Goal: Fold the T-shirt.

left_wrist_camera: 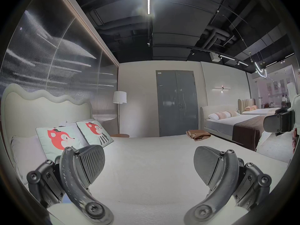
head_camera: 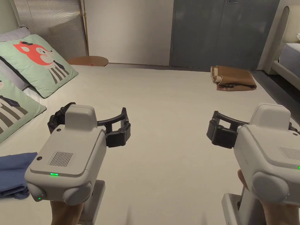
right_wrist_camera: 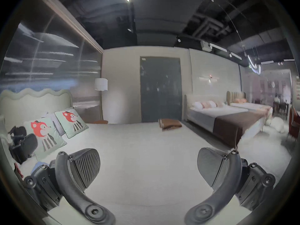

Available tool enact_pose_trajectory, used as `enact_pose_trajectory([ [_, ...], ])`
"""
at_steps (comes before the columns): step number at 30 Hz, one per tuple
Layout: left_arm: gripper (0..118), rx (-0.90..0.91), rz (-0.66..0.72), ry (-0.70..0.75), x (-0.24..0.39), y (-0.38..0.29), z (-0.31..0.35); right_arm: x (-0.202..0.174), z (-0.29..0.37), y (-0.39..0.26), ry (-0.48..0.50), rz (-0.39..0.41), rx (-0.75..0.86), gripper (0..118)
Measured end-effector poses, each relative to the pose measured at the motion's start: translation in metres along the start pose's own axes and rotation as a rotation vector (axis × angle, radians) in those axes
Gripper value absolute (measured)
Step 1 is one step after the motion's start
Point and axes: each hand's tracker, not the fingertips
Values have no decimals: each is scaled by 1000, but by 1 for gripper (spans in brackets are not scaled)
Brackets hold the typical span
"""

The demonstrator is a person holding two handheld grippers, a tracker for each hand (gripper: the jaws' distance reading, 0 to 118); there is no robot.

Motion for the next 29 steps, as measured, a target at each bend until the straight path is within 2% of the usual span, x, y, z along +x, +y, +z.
enact_pose_trajectory([
  [6,109,5,9,0,-3,2,0,1,-16,14,-112,-73,-286,118],
  [7,109,3,10,0,-3,2,0,2,-16,17,-148,-81,-329,118],
  [9,109,6,15,1,-4,2,1,4,-21,20,-150,-71,-391,118],
  [12,109,7,17,1,-4,4,1,6,-24,15,-122,-75,-394,118],
  [16,109,14,14,1,-4,6,1,1,-19,15,-135,-41,-394,118],
  [29,109,16,12,1,-4,7,0,1,-18,11,-129,-1,-353,118],
])
